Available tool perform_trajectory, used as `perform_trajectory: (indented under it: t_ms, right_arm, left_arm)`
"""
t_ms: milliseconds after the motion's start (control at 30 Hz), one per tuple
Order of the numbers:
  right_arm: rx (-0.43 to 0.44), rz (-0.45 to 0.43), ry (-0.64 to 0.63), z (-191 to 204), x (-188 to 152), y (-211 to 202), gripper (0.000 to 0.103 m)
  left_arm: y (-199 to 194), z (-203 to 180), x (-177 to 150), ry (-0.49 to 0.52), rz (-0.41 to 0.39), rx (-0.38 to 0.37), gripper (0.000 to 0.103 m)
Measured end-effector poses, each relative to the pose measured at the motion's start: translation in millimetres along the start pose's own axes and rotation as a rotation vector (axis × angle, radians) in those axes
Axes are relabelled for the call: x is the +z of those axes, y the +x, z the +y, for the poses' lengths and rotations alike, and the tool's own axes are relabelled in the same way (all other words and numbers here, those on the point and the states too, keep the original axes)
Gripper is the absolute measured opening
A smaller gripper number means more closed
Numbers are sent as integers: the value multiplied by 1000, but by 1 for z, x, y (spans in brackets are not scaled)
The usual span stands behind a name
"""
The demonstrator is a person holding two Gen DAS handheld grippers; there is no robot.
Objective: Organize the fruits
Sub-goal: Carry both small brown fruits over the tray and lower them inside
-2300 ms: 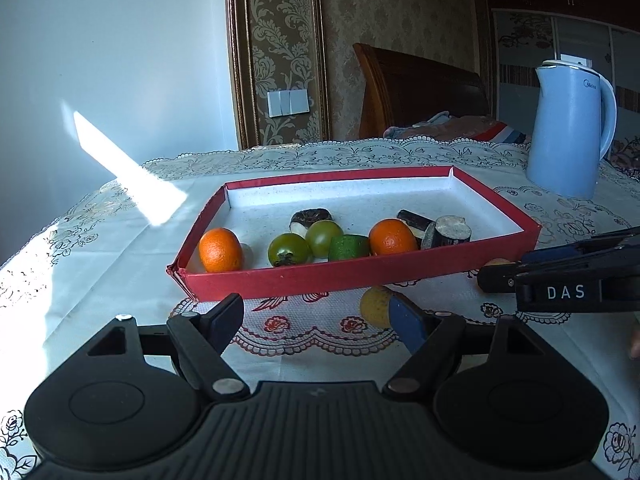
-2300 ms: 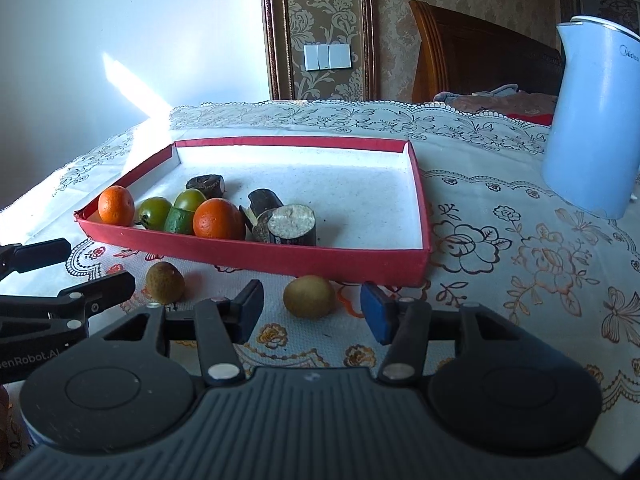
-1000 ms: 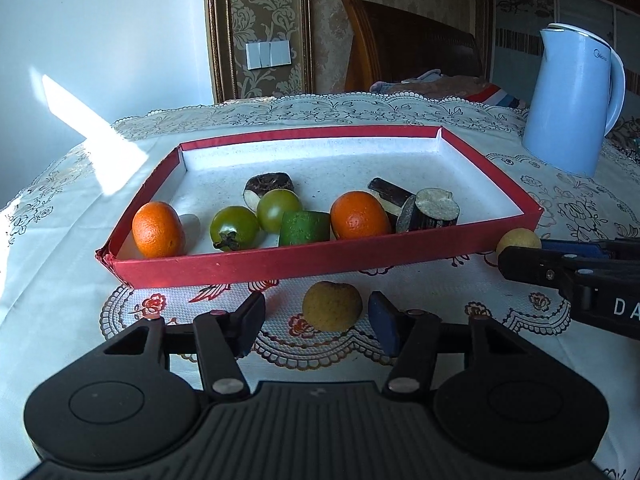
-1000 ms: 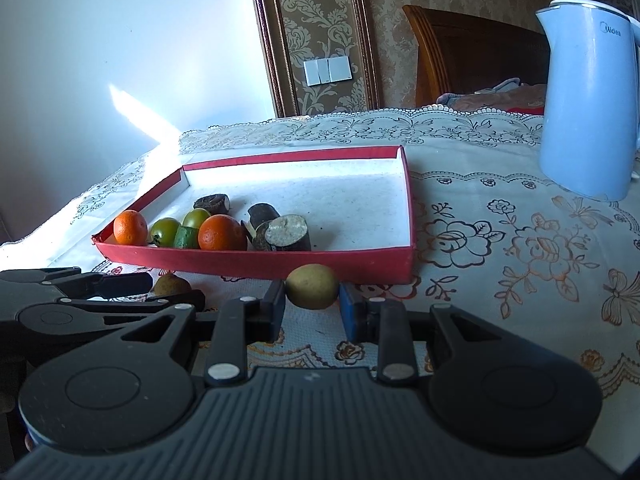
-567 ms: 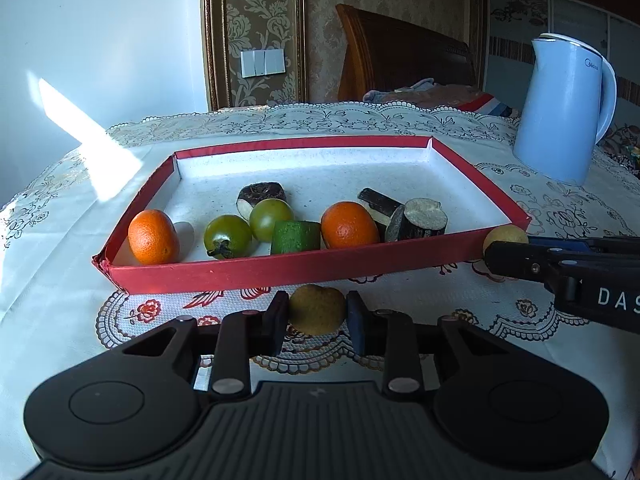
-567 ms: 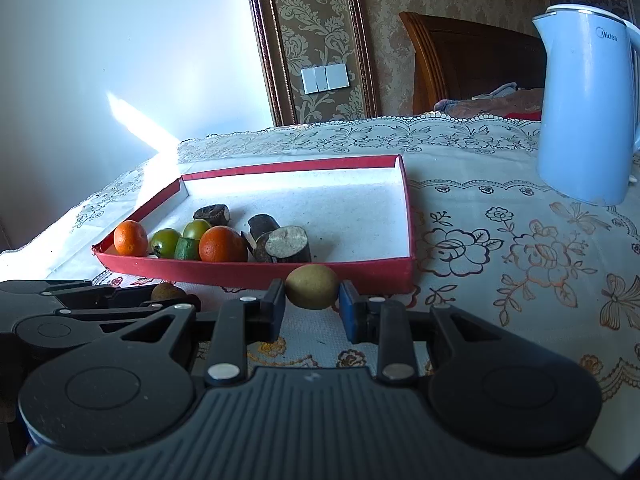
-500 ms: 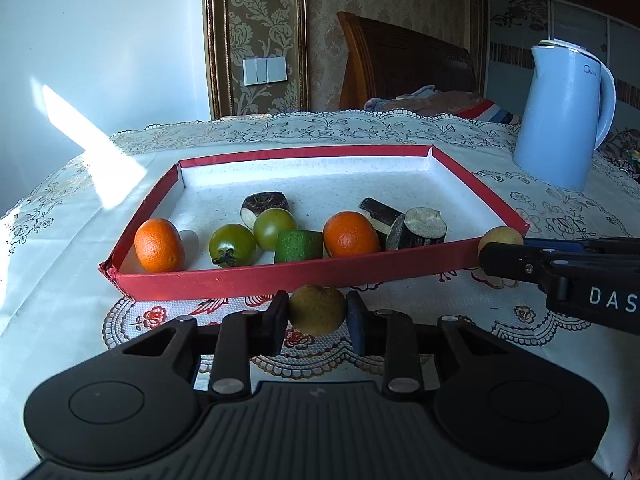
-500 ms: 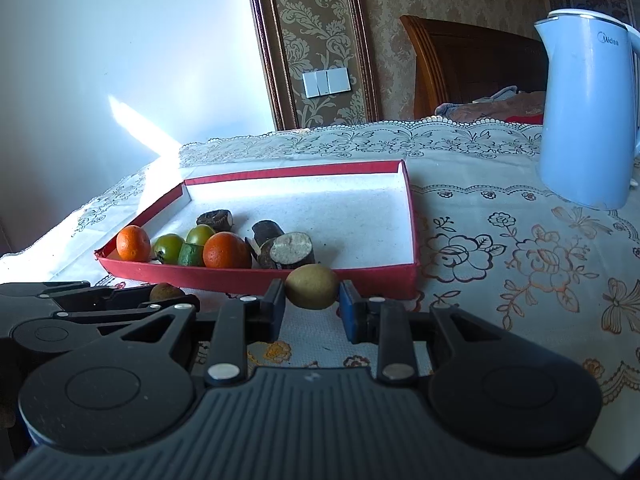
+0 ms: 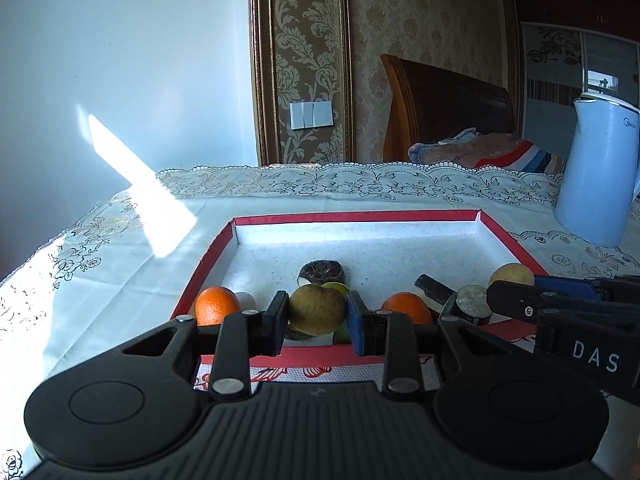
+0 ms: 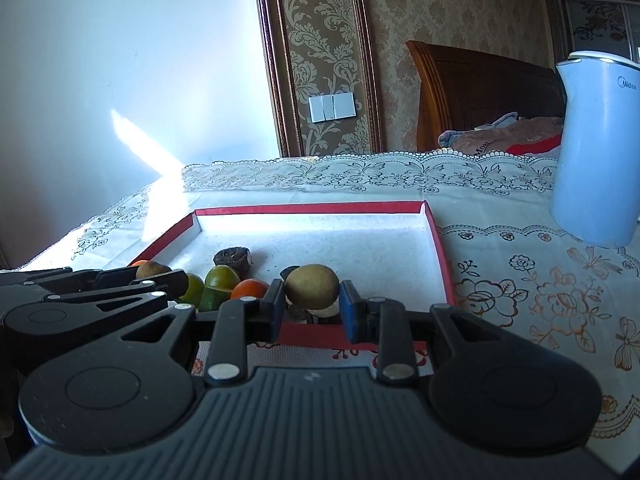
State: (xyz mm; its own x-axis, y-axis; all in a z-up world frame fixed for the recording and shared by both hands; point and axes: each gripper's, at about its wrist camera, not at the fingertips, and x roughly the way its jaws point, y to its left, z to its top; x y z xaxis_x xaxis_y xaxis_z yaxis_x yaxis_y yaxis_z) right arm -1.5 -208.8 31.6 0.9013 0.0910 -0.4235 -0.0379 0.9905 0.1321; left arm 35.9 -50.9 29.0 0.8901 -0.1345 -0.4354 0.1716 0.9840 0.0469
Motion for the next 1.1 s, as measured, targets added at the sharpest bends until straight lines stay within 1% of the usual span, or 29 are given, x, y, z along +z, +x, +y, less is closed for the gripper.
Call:
perform_trajectory:
  t_ms: [267,633,1100]
  right_arm:
    - [-4,-6,-5,10,7,10,28]
    - [-23,-3,-14,16,20,33,28]
    - [-39,10,-13,16,23,50,28]
  left_arm:
    - [10,9,4,-23,-8,39,30]
    - [27,13,13,-22,-11,60,30]
    - [42,17,18,-43,-11,74,30]
